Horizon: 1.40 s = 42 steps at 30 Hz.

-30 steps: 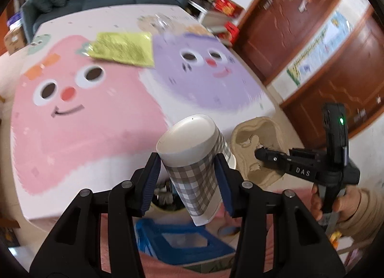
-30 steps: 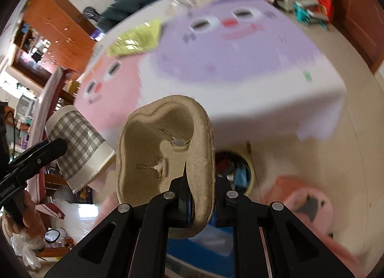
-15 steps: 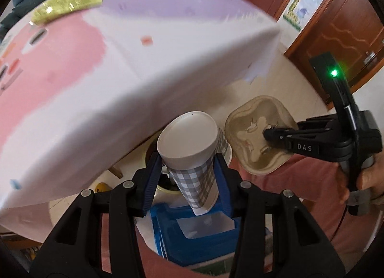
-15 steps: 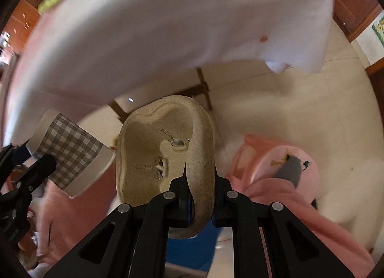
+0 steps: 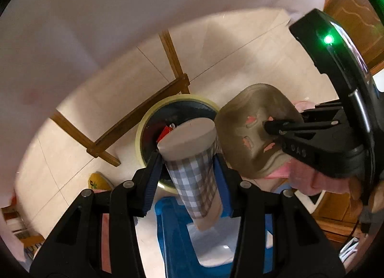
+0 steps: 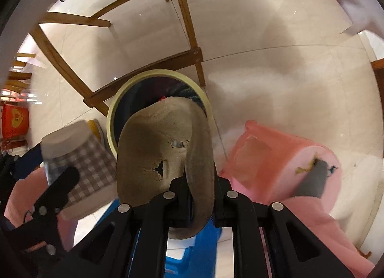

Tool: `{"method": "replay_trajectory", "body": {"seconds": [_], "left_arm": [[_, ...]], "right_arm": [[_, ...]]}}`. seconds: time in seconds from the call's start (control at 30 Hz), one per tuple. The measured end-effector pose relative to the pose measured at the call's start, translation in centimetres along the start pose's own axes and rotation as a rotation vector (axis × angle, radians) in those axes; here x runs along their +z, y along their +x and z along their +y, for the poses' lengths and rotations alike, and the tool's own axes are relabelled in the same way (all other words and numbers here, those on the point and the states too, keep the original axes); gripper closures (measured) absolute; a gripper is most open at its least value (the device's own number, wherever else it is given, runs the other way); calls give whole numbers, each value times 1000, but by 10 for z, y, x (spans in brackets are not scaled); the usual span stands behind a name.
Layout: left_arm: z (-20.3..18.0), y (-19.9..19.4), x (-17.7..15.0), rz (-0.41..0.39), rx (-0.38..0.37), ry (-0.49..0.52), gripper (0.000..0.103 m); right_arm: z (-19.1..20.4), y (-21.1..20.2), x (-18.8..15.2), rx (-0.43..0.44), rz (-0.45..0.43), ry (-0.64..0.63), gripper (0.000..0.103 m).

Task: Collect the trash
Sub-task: 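Open both tools over the black bin to drop the cup and holder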

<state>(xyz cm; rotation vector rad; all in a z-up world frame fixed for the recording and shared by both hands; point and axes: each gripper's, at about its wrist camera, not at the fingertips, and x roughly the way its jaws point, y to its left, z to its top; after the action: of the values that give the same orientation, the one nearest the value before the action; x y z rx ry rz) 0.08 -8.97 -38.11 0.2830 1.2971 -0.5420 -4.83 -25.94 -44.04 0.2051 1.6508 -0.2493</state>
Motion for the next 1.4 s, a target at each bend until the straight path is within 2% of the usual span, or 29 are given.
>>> {"method": "replay_trajectory", "body": {"seconds": [0.1, 0.17, 0.2, 0.4, 0.47, 0.53, 0.63, 0.77, 1.1, 1.4], "left_arm": [[-1, 22, 1, 24, 11, 11, 62], [1, 33, 10, 43, -5, 7, 63], [1, 39, 25, 48, -5, 8, 63], [2, 60, 48, 86, 18, 6, 63], [7, 67, 52, 104, 16, -11, 63], [12, 72, 54, 108, 20, -19, 63], [20, 87, 56, 134, 8, -40, 62], [29, 95, 57, 150, 6, -70, 52], [29, 92, 59, 154, -6, -71, 51], [17, 73, 52, 160, -37, -58, 52]], "right_arm": [[-1, 23, 8, 26, 17, 36, 92], [-1, 40, 13, 37, 30, 51, 92], [-2, 48, 18, 42, 35, 54, 92], [2, 74, 29, 84, 49, 66, 90], [3, 80, 33, 101, 43, 79, 83], [1, 82, 36, 114, 30, 99, 61], [-4, 81, 38, 140, 11, 126, 50], [-7, 83, 41, 157, 12, 143, 48], [-16, 81, 41, 158, 19, 187, 48], [-26, 65, 35, 118, 8, 203, 48]]}}
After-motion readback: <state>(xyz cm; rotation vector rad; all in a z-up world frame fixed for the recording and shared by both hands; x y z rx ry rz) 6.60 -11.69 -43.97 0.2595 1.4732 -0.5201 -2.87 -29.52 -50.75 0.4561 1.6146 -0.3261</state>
